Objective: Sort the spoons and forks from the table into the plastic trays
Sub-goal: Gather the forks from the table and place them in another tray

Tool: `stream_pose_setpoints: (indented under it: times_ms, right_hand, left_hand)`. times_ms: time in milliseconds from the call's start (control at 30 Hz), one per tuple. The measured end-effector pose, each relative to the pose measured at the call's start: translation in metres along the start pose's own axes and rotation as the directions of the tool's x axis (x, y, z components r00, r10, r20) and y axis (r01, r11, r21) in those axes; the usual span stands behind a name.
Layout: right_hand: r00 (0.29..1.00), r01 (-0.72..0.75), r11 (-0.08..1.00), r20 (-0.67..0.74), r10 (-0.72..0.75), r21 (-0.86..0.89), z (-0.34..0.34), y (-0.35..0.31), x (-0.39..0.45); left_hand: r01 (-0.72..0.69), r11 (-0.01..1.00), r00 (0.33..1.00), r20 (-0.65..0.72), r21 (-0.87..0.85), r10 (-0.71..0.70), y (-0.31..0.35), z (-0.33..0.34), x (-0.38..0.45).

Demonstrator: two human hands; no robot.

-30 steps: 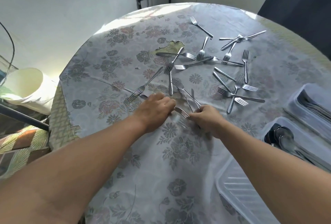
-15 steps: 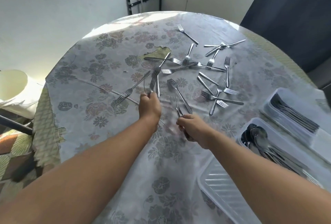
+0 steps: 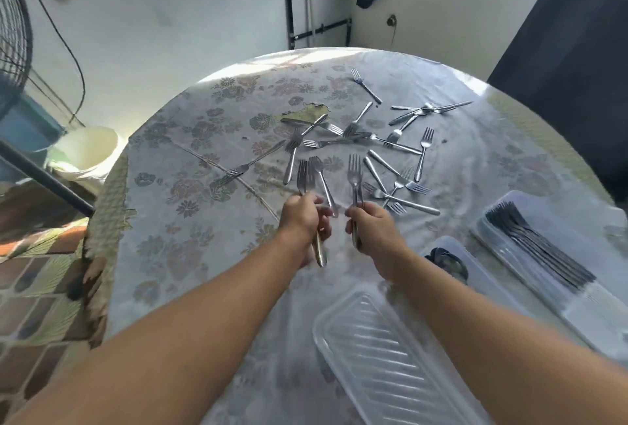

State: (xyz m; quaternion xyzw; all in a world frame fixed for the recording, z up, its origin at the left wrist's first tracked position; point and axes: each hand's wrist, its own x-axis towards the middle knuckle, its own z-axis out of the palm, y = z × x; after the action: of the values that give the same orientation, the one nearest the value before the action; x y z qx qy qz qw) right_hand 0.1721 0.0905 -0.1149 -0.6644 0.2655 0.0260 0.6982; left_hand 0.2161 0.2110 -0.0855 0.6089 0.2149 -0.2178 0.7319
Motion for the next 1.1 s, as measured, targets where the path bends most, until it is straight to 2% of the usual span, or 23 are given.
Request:
stream_pose_setpoints:
  times_ms: [100,267,367,533,633,867,967,1033,1100]
  right_hand:
    - [0.997,0.061,0.996,0.050,-0.058,-0.066,-0.043,-0.005,-0.004]
    - [0.981,0.145,0.979,0.148,-0.123,-0.144,-0.114,-0.012,-0.022]
    - [0.979,0.144,0.976,0.167,-0.116,-0.165,-0.150,-0.013,-0.033]
    - [0.970,0.133,0.985,0.217,-0.107,-0.109,-0.184,-0.014,-0.041]
    - [0.978,0.087,0.996,0.192,-0.079,-0.035,-0.203,-0.011,-0.049]
    - [0.977,0.052,0.995,0.210,-0.033,-0.090,-0.252,0.008,-0.033]
    - [0.965,0.058,0.993,0.261,-0.030,-0.104,-0.280,0.002,-0.017]
    - [0.959,0.043,0.995,0.283,-0.016,-0.092,-0.302,-0.002,-0.004]
    - [0.957,0.069,0.984,0.291,-0.019,-0.161,-0.326,-0.005,0.007]
  left_hand:
    - [-0.045,0.999,0.999,0.025,0.000,0.045,-0.012,0.039,-0.031]
    - [-0.080,0.997,0.997,-0.008,0.024,0.080,-0.042,0.100,-0.067]
    - [-0.095,0.994,0.995,-0.030,-0.047,0.094,-0.055,0.132,-0.085]
    - [-0.017,0.991,1.000,0.009,-0.136,0.019,-0.072,0.164,-0.095]
    - [0.027,0.989,0.999,0.050,-0.146,-0.020,-0.083,0.182,-0.094]
    - [0.113,0.979,0.993,0.064,-0.170,-0.103,-0.103,0.224,-0.103]
    - [0.066,0.984,0.997,-0.022,-0.167,-0.070,-0.106,0.251,-0.100]
    - [0.019,0.995,0.994,-0.108,-0.099,-0.029,-0.113,0.268,-0.092]
    - [-0.058,0.998,0.984,-0.166,0.021,0.061,-0.123,0.284,-0.091]
